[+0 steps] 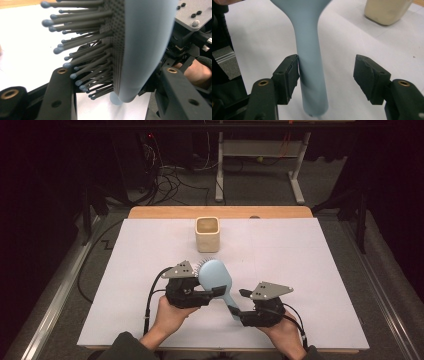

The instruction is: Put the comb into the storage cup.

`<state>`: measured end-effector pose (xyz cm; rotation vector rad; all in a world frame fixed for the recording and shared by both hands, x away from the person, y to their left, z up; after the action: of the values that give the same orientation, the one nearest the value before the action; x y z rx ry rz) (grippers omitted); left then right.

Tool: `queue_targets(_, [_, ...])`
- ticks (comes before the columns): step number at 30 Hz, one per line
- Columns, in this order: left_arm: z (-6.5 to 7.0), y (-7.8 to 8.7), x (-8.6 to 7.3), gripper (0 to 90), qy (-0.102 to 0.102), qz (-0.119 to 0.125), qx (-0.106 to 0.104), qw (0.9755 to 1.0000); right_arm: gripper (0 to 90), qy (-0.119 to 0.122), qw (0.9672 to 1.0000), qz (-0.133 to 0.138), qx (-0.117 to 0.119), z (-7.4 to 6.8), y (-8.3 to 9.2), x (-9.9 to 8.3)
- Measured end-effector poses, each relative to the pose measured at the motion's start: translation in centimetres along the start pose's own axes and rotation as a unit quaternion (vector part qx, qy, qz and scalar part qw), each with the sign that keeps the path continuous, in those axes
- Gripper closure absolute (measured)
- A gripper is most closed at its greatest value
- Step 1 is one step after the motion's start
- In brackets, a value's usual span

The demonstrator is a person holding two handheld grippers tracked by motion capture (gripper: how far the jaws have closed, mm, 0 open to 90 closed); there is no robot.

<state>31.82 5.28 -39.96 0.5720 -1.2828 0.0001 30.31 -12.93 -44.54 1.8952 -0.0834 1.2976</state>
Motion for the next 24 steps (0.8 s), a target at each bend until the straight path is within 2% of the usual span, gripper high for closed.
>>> queue_targets(4, [-0.1,0.1,0.0,52.1,0.0,0.0,0.002,1.0,36.7,0.001,0.9999,0.004,-0.011,0.5,0.4,-0.5])
queue_targets(12, [-0.4,0.6,0.1,51.9,0.001,0.001,0.009,1.0,36.0,-0.017,0.999,0.017,-0.037,2.1,1.9,-1.4])
queue_targets(16, [-0.3,0.5,0.0,51.8,0.0,-0.004,0.01,0.9999,34.5,-0.02,0.9986,0.028,-0.04,2.8,2.4,-1.9])
queue_targets(24, [-0.5,0.7,0.0,51.7,0.003,-0.004,0.014,0.9999,32.4,-0.044,0.9965,0.043,-0.056,4.4,3.9,-3.1])
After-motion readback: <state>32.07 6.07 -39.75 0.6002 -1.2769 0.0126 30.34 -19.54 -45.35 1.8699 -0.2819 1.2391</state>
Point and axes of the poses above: each handheld gripper's, and its own axes: y roughly backward along the jaws, x roughly out of its top, z roughly to its right, the point moved 5 cm from there along -y, roughly forward along the jaws, and after that the axes turned 9 degrees about -y, right-handed, at the moved point
